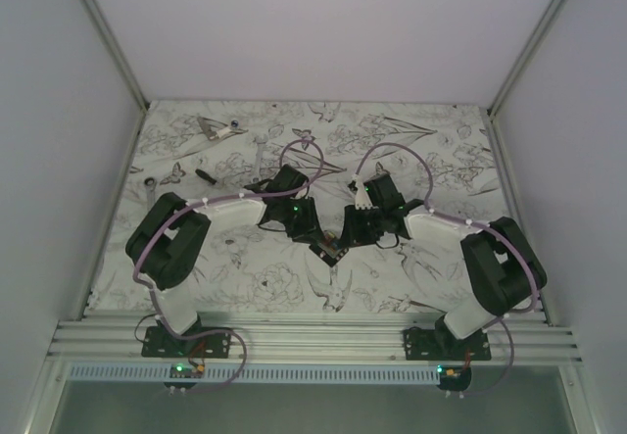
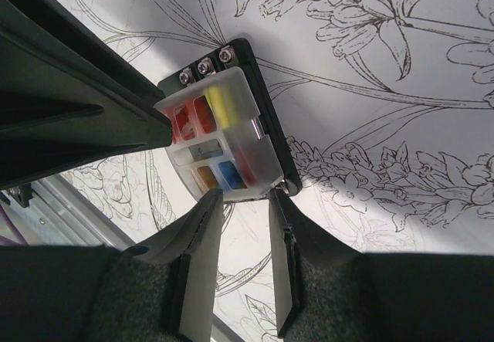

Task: Snap on the fuse box
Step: Close the fuse box cover on the fuse box base.

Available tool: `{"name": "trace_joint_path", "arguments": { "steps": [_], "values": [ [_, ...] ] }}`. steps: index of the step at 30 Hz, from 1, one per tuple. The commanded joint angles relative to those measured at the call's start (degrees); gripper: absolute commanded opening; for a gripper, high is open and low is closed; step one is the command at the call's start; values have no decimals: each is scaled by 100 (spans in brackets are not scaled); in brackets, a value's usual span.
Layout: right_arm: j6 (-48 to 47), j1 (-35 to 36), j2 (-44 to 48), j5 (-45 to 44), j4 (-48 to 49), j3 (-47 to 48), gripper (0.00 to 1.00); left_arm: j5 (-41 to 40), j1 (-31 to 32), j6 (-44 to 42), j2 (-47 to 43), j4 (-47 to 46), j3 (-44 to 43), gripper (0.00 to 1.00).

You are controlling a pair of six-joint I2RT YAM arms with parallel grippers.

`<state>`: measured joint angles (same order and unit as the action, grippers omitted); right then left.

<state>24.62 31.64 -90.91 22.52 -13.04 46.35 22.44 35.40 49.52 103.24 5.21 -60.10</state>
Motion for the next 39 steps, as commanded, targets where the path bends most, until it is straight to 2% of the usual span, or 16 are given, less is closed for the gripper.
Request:
{"name": "trace_joint_path", "arguments": {
  "steps": [1, 5, 18, 26, 32, 34, 39],
  "values": [
    [-46, 3, -448, -160, -114, -42, 33, 27, 161, -62, 355, 127, 48, 26],
    [-51, 9, -719, -243, -265, 40, 32, 33, 219, 11, 520, 129, 121, 21],
    [-20, 318, -1439, -1150, -801, 443, 29, 91, 393, 282, 1346, 126, 476, 13],
    [40, 738, -1368, -1558, -885, 669, 28, -321, 467, 600, 1286, 30, 1126, 9],
    [-61, 807, -664, -1739, -869, 583, 29, -419, 659, 906, 971, -225, 1492, 7],
    [-98, 822, -387, -1727, -840, 542, 30, -496, 676, 952, 635, -308, 1551, 8],
    [-122, 867, 346, -1691, -772, 448, 37, -748, 676, 822, -298, -222, 1287, 26]
  ]
}}
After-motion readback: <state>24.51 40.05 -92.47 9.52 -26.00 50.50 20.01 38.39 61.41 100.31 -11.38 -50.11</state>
